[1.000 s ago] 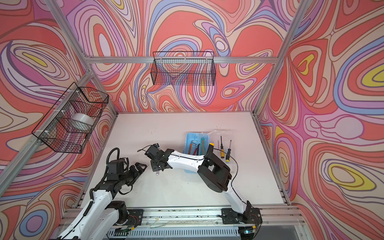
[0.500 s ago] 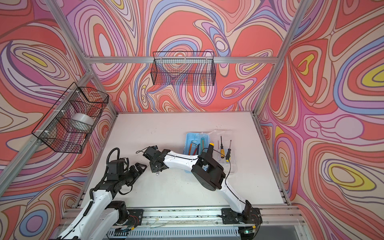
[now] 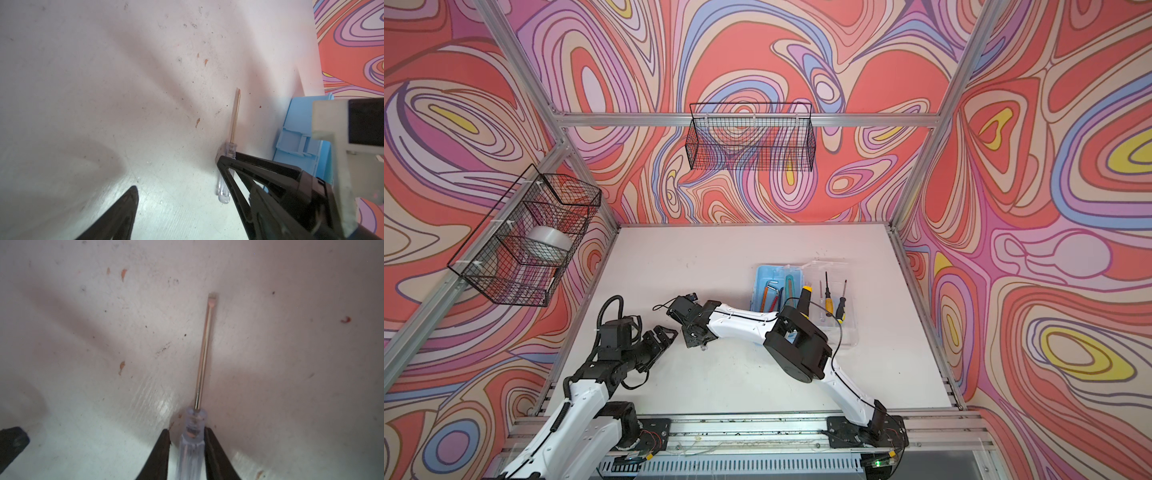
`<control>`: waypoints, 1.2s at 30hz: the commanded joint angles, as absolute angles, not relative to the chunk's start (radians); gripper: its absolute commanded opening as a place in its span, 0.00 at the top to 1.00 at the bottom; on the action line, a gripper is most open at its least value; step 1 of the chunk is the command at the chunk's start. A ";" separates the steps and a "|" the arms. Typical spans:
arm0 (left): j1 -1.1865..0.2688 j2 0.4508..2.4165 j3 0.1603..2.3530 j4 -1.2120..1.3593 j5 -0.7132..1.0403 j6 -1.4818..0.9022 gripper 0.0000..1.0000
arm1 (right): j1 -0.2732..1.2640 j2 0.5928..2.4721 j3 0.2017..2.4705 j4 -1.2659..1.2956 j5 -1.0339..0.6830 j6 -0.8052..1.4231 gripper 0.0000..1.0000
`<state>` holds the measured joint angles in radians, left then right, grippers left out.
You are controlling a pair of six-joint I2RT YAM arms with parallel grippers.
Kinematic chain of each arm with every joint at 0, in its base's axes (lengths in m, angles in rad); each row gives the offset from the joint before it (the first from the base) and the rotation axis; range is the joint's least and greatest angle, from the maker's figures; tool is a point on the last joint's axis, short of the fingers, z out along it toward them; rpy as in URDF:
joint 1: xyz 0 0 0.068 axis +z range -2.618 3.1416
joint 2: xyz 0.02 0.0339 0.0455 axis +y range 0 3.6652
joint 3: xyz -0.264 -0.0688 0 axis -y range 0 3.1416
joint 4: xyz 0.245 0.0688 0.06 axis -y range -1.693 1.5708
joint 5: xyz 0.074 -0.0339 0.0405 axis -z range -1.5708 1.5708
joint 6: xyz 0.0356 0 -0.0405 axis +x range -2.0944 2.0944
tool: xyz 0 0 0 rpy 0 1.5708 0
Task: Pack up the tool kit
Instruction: 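Lower the right gripper and close it on the clear-handled screwdriver, then lift the screwdriver over the box with right gripper while left arm approaches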
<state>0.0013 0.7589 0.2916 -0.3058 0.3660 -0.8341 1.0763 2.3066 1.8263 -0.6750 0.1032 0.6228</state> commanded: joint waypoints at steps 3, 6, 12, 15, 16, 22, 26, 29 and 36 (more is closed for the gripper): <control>0.008 0.762 0.295 -0.301 0.355 -0.824 0.16 | 1.088 2.342 1.826 -0.716 0.128 0.626 0.72; 0.008 0.762 0.294 -0.301 0.357 -0.824 0.16 | 1.087 2.341 1.811 -0.714 0.130 0.628 0.74; 0.008 0.768 0.297 -0.290 0.366 -0.824 0.16 | 1.086 2.314 1.760 -0.700 0.138 0.634 0.79; 0.008 0.775 0.302 -0.284 0.376 -0.820 0.16 | 1.086 2.292 1.735 -0.690 0.144 0.635 0.84; 0.008 0.778 0.307 -0.282 0.379 -0.816 0.16 | 1.086 2.285 1.729 -0.687 0.145 0.635 0.85; 0.008 0.791 0.341 -0.278 0.398 -0.805 0.16 | 1.087 2.231 1.691 -0.676 0.160 0.623 0.98; -0.003 0.796 0.379 -0.287 0.397 -0.792 0.17 | 1.087 2.157 1.663 -0.679 0.209 0.602 1.00; -0.051 0.801 0.418 -0.301 0.353 -0.776 0.17 | 1.084 2.080 1.642 -0.705 0.276 0.581 1.00; -0.254 0.892 0.506 -0.272 0.219 -0.747 0.16 | 1.018 1.835 1.526 -0.804 0.440 0.563 1.00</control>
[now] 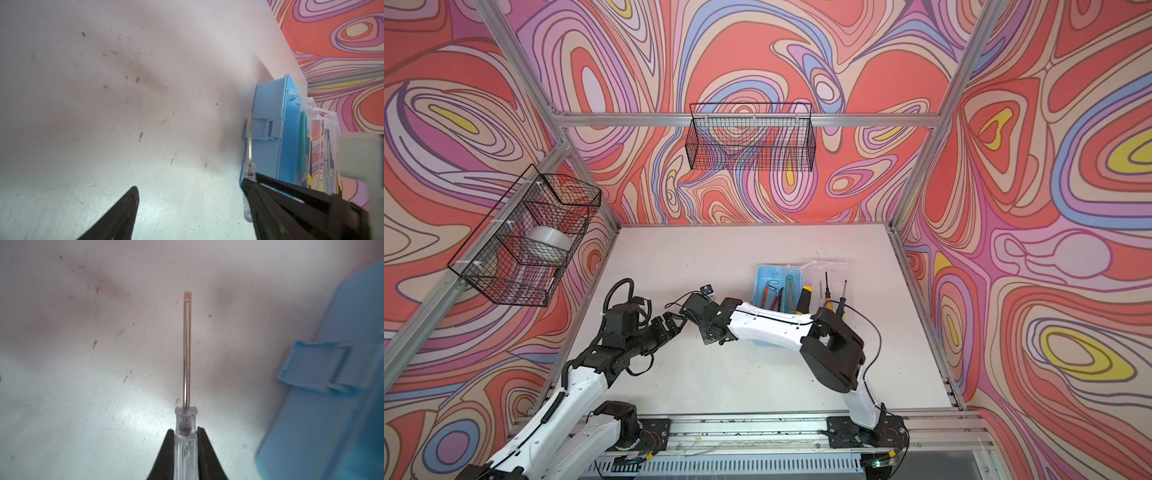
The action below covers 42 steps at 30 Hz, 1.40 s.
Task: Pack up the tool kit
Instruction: 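Lift the screwdriver over the box with right gripper while left arm approaches, then lower the clear-handled screwdriver into the box and open the right gripper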
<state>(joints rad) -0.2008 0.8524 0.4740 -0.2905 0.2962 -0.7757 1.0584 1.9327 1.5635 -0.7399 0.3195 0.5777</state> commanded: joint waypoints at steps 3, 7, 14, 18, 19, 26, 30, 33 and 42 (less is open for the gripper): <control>-0.349 0.980 0.600 -0.271 0.170 -0.722 0.16 | 0.958 1.702 1.450 -0.851 0.499 0.574 1.00; -0.448 1.122 0.698 -0.211 0.147 -0.692 0.16 | 0.859 1.530 1.348 -0.925 0.574 0.581 1.00; -0.534 1.318 0.832 -0.124 0.158 -0.681 0.16 | 0.626 1.279 1.179 -0.985 0.612 0.552 1.00; -0.553 1.387 0.887 -0.100 0.175 -0.681 0.16 | 0.514 1.221 1.108 -0.994 0.601 0.542 1.00; -0.557 1.398 0.897 -0.098 0.177 -0.680 0.16 | 0.492 1.212 1.092 -0.994 0.596 0.544 1.00; -0.560 1.430 0.913 -0.092 0.178 -0.672 0.16 | 0.423 1.223 0.992 -0.914 0.558 0.525 1.00; -0.560 1.434 0.908 -0.088 0.178 -0.673 0.16 | 0.418 1.262 0.979 -0.897 0.609 0.522 1.00; -0.560 1.437 0.904 -0.086 0.175 -0.675 0.16 | 0.416 1.268 0.977 -0.875 0.600 0.509 1.00; -0.560 1.466 0.917 -0.079 0.176 -0.675 0.16 | 0.405 1.297 0.972 -0.871 0.591 0.518 0.84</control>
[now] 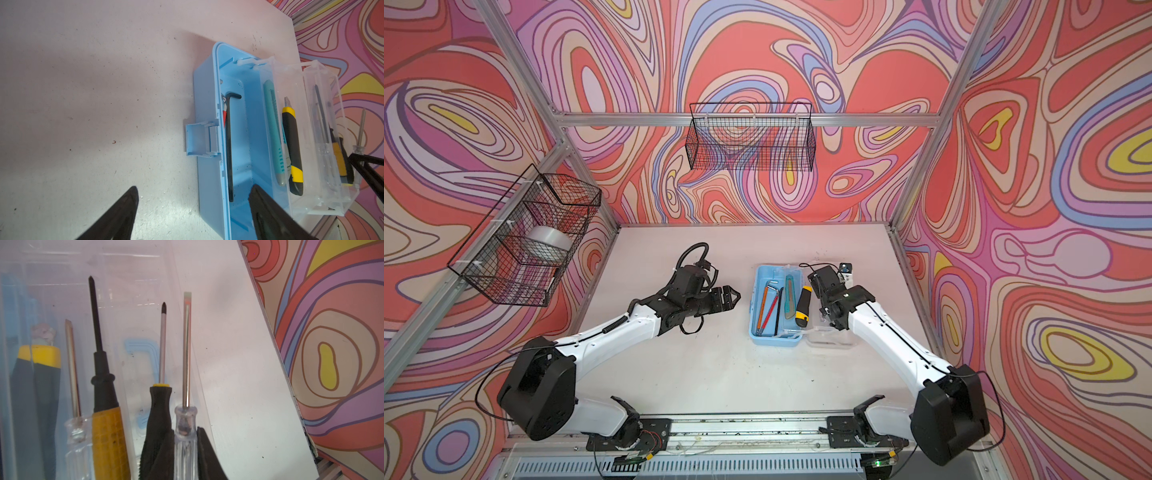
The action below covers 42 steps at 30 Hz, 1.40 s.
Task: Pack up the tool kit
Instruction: 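Lower the clear-handled screwdriver into the box and open the right gripper, then grip the box's near corner with left gripper while right gripper nears lid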
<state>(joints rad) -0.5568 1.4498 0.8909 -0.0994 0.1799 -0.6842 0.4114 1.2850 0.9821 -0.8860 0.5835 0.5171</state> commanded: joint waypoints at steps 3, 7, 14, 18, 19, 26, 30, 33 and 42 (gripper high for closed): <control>-0.560 1.474 0.926 -0.086 0.172 -0.671 0.16 | 0.403 1.298 0.971 -0.868 0.584 0.515 0.76; -0.560 1.484 0.938 -0.090 0.160 -0.661 0.15 | 0.403 1.293 0.981 -0.872 0.580 0.514 0.61; -0.560 1.538 0.994 -0.104 0.137 -0.648 0.16 | 0.403 1.221 1.011 -0.874 0.532 0.517 0.61; -0.561 1.606 1.063 -0.110 0.133 -0.633 0.16 | 0.403 1.140 1.017 -0.822 0.410 0.521 0.61; -0.561 1.622 1.077 -0.107 0.138 -0.633 0.16 | 0.403 1.129 1.020 -0.816 0.391 0.524 0.61; -0.579 1.779 1.254 -0.178 0.109 -0.605 0.19 | 0.403 1.119 1.050 -0.801 0.310 0.528 0.61; -0.609 1.870 1.379 -0.257 0.012 -0.560 0.22 | 0.403 1.117 1.068 -0.805 0.311 0.522 0.62; -0.627 1.934 1.465 -0.336 -0.053 -0.543 0.24 | 0.402 1.124 1.079 -0.804 0.306 0.519 0.62; -0.636 2.090 1.624 -0.426 -0.112 -0.533 0.45 | 0.403 1.179 1.121 -0.781 0.300 0.493 0.62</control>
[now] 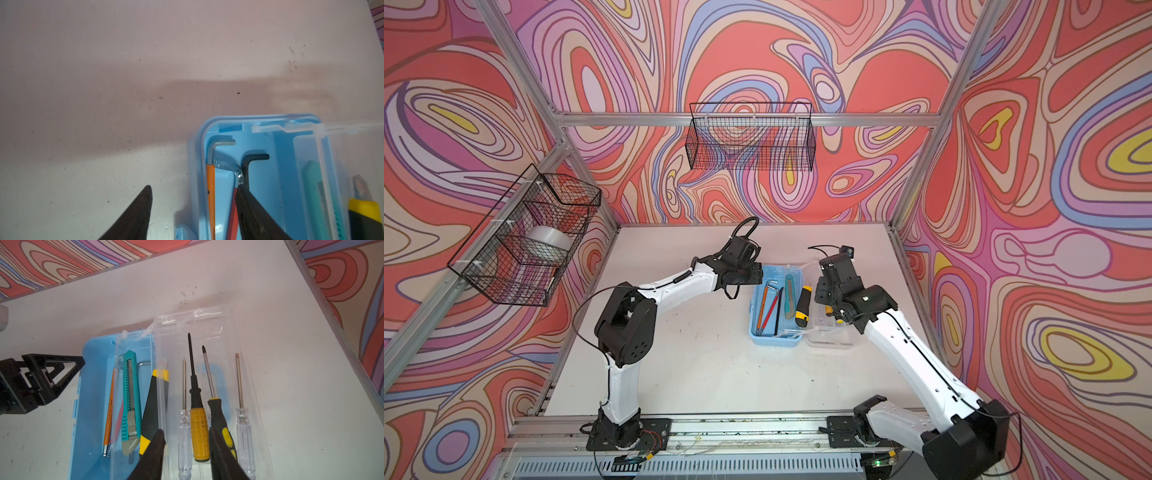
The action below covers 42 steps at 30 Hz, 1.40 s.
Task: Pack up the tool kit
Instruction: 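Grip the box's near corner with left gripper while right gripper nears lid, then lower the right gripper and close it on the clear lid's edge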
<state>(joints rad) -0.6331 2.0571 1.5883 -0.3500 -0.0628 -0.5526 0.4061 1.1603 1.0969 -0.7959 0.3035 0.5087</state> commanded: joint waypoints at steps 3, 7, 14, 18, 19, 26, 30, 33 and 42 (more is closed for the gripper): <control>-0.640 2.129 1.658 -0.440 -0.129 -0.531 0.52 | 0.403 1.192 1.129 -0.771 0.303 0.486 0.62; -0.640 2.168 1.685 -0.448 -0.143 -0.532 0.60 | 0.403 1.201 1.130 -0.760 0.301 0.483 0.63; -0.637 2.209 1.713 -0.456 -0.172 -0.556 0.77 | 0.403 1.210 1.105 -0.731 0.302 0.490 0.63; -0.626 2.209 1.711 -0.475 -0.196 -0.583 0.93 | 0.403 1.212 1.100 -0.726 0.312 0.493 0.63; -0.622 2.207 1.704 -0.474 -0.194 -0.589 0.96 | 0.402 1.212 1.099 -0.725 0.316 0.493 0.63; -0.580 2.171 1.641 -0.464 -0.203 -0.628 1.00 | 0.383 1.207 1.099 -0.719 0.311 0.489 0.63; -0.556 2.128 1.575 -0.444 -0.211 -0.642 1.00 | 0.316 1.182 1.062 -0.696 0.252 0.489 0.63; -0.536 2.099 1.528 -0.421 -0.208 -0.637 1.00 | 0.238 1.158 1.024 -0.681 0.174 0.492 0.62; -0.526 2.082 1.523 -0.410 -0.194 -0.576 1.00 | 0.082 1.061 0.844 -0.686 0.019 0.543 0.60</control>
<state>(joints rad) -0.5350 2.0754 1.5356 -0.3584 -0.1638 -0.6048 0.0948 1.0924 0.8791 -0.6827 0.0826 0.5137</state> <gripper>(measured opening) 0.093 0.399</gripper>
